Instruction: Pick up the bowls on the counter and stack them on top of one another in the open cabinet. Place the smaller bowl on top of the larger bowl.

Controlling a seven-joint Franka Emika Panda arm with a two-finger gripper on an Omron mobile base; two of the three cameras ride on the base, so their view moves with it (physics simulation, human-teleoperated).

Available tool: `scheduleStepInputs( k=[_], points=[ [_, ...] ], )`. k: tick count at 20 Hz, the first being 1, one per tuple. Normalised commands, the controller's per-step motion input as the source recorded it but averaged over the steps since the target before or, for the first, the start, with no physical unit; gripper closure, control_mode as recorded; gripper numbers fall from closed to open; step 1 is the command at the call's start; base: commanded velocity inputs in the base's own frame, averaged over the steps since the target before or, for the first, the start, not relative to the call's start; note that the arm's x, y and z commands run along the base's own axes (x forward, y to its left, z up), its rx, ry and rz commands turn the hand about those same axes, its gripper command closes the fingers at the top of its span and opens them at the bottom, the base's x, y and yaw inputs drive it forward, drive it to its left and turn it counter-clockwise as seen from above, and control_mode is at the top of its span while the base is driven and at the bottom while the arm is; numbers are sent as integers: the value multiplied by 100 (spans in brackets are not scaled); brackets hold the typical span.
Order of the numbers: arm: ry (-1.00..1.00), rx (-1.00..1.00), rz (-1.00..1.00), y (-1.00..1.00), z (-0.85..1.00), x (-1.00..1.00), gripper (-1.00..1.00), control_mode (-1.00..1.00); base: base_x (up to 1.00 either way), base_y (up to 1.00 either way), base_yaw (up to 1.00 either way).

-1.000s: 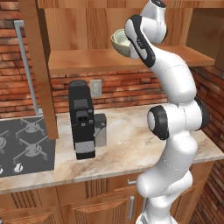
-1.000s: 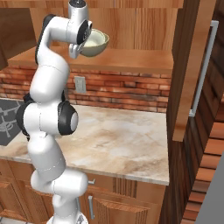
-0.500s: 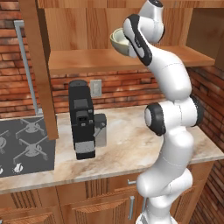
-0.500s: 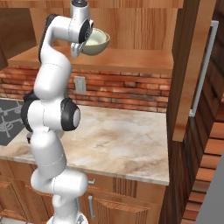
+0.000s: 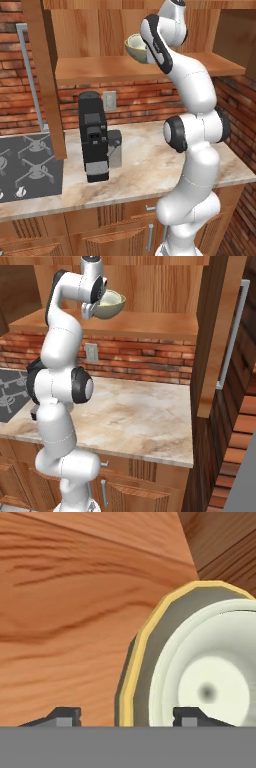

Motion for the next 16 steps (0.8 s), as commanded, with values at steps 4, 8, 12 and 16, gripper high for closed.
scheduleStepInputs(
  k=[4, 8, 12, 16],
  points=[
    [-3, 0, 0, 0, 0, 0, -100, -100, 0, 0, 0],
    [-20, 0, 0, 0, 0, -10, -100, -100, 0, 0, 0],
    [-23, 0, 0, 0, 3, -19, -100, -100, 0, 0, 0],
    [-19, 0, 0, 0, 7, -29, -100, -100, 0, 0, 0]
  ],
)
